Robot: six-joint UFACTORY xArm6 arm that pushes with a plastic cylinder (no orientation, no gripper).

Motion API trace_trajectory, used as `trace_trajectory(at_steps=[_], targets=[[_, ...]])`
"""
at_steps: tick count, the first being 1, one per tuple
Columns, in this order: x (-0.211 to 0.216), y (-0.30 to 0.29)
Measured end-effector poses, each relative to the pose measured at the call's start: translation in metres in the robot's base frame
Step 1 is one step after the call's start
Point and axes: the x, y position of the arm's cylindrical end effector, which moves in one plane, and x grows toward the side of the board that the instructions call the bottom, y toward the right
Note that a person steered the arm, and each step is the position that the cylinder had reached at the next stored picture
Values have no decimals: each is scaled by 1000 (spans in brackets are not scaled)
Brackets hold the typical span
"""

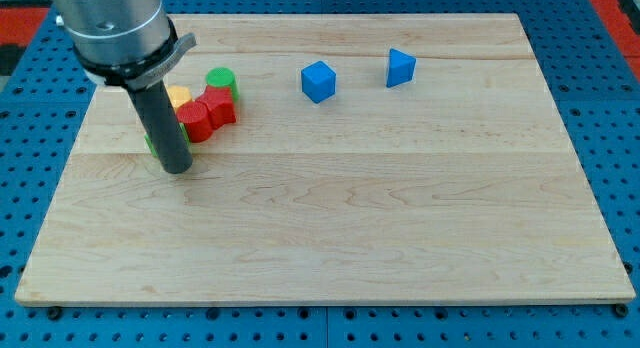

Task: Move your arm towards the blue triangle

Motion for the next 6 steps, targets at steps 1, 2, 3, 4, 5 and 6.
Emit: trace_trajectory(at_steps=[1, 2, 3, 4, 5, 6], targets=[[-3, 7], [-1, 87], [-2, 197], [-44, 280], [-78, 332], [-110, 338]])
